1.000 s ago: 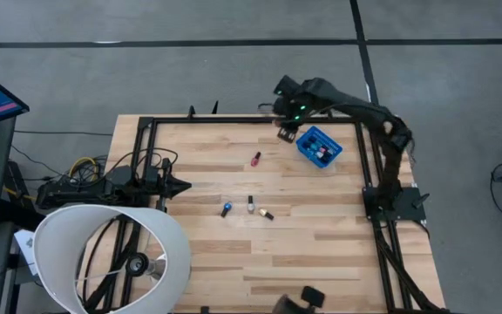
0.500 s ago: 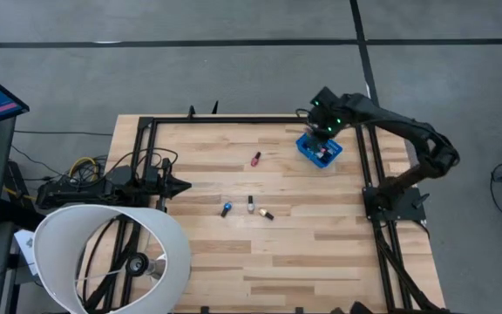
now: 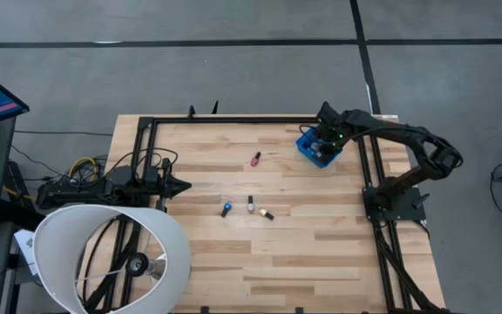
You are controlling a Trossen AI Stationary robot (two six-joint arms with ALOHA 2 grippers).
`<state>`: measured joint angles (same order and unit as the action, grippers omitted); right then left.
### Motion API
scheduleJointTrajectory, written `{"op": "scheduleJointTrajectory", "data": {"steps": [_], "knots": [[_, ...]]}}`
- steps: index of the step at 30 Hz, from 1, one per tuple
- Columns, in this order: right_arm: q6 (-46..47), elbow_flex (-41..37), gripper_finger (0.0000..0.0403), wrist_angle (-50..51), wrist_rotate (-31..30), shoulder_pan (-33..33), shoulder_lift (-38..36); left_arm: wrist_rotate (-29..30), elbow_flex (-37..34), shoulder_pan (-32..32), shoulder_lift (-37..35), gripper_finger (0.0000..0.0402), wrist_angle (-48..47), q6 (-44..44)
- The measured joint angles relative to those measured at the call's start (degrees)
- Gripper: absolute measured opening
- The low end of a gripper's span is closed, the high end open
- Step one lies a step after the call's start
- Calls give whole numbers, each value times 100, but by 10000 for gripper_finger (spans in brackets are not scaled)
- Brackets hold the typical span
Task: Pick & Place Nail Polish
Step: Put the brown nail polish bottle into the blue bin, then put the red nail polish bottle into the blue bin
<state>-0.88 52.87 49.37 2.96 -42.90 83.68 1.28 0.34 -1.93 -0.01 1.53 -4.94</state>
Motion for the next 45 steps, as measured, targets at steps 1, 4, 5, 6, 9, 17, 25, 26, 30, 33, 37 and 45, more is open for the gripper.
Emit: {"op": "scheduleJointTrajectory", "data": {"steps": [1,4,5,6,9,17,25,26,30,33,37,45], "knots": [[50,-70,57,-36,2,-2,0,-2,0,0,0,11,1,1],[141,-277,57,-214,2,-2,0,0,2,0,0,11,1,1],[139,-348,57,-265,2,-2,0,-1,0,0,0,11,1,1],[139,-411,57,-299,2,-2,0,-2,0,0,0,11,-1,-1],[141,-522,57,-387,2,-2,2,0,0,-2,0,11,1,1],[146,-523,57,-418,4,9,2,-2,0,0,0,11,1,1],[139,-523,59,-420,26,49,2,0,0,-1,0,11,-1,1],[139,-523,62,-420,26,49,2,-1,0,0,0,11,0,1],[139,-521,82,-420,26,49,2,-2,0,-2,0,11,1,1],[139,-521,101,-406,26,49,2,-1,0,0,0,11,1,1],[137,-508,122,-389,26,49,2,-1,0,-1,0,11,0,1],[370,627,154,17,22,85,-210,-1,0,0,0,11,0,1]]}}
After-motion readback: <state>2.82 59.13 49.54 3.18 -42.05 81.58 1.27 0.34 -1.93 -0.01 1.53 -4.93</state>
